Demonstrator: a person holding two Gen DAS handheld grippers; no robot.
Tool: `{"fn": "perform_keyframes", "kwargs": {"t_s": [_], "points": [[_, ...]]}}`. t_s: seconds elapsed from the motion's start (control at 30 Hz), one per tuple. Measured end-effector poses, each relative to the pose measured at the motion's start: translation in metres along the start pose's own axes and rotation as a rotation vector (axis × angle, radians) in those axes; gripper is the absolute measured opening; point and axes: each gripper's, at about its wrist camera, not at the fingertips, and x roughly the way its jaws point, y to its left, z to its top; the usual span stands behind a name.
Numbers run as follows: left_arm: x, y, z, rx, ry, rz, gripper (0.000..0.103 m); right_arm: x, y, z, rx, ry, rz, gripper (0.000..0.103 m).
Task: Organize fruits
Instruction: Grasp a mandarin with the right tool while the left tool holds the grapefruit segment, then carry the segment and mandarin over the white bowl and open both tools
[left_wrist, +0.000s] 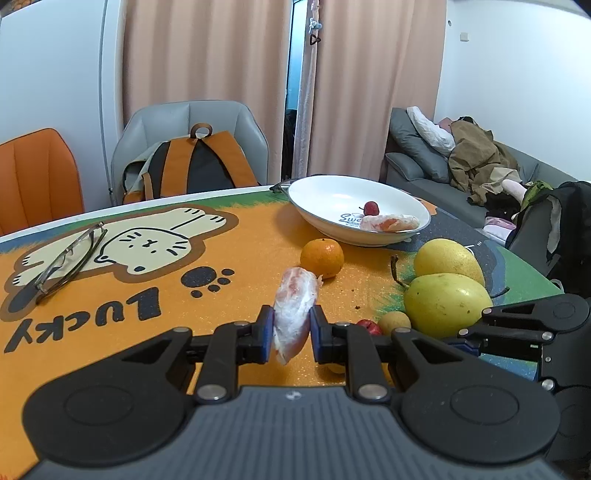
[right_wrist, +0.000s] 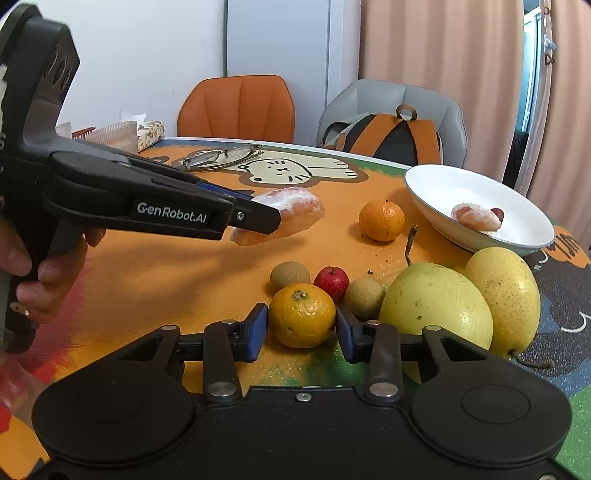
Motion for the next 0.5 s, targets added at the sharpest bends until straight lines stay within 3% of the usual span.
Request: {"fn": "perform_keyframes", "kwargs": {"t_s": [0.5], "points": [[0.002,-0.010,0.007,0.010,-0.012,-0.017,0.019,-0.036,-0.027,0.017,0.011,-0.020,0.034,0.038]]}}
